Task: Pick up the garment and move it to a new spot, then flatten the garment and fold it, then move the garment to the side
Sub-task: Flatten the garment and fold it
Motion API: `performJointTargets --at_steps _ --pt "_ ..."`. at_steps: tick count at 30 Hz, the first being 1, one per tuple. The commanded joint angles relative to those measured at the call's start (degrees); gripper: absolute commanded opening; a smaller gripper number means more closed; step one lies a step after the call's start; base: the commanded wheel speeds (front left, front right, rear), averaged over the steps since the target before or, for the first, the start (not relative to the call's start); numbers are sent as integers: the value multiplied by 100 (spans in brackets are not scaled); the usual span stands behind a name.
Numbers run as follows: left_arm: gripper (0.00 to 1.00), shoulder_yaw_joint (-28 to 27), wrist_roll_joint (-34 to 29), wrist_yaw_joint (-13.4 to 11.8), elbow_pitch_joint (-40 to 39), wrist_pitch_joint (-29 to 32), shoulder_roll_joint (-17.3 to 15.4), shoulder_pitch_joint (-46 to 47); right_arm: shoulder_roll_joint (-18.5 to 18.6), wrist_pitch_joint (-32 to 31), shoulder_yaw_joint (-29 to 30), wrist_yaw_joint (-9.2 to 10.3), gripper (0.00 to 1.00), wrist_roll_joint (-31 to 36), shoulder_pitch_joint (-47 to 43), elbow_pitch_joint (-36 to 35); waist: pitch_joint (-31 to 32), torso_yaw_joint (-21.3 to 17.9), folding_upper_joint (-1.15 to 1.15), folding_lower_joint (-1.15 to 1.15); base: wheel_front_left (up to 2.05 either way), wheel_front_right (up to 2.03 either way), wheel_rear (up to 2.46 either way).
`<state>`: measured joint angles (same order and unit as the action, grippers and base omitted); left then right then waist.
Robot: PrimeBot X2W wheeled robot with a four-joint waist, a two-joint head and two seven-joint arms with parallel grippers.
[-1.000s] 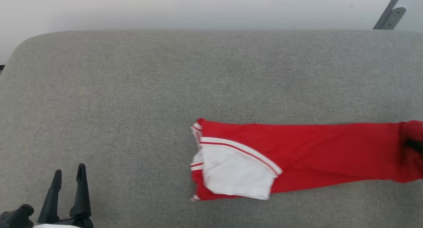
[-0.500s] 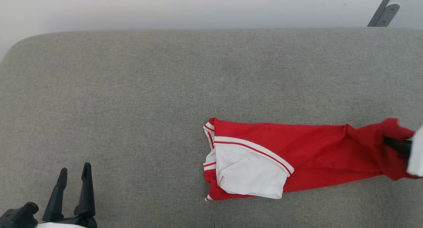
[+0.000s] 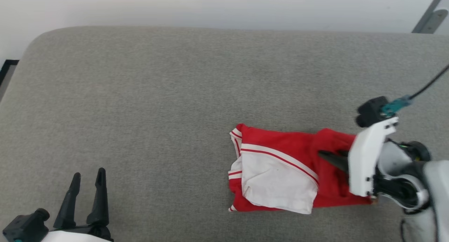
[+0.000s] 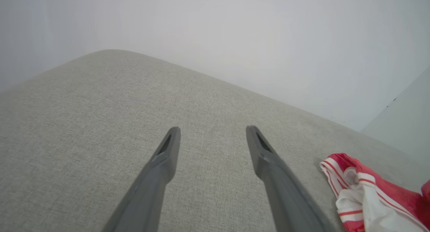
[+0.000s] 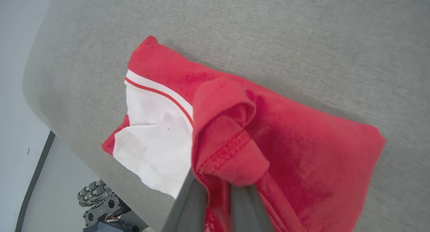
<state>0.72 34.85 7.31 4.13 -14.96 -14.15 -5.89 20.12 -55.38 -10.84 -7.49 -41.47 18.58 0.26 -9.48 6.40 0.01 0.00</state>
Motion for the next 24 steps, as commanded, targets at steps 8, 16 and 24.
performJointTargets --at_steps 8,16,24 --pt "100 175 91 18 86 -30 24 234 -288 398 -879 0 0 -112 571 682 -16 422 -1 0 0 0 0" --pt "100 245 135 18 151 -30 47 335 -457 843 -1499 0 0 -240 980 1374 -54 623 -1 0 0 0 0" --pt "100 195 160 18 152 -30 55 318 -416 1091 -1966 0 86 -429 1277 1725 -49 624 -1 0 0 0 0"
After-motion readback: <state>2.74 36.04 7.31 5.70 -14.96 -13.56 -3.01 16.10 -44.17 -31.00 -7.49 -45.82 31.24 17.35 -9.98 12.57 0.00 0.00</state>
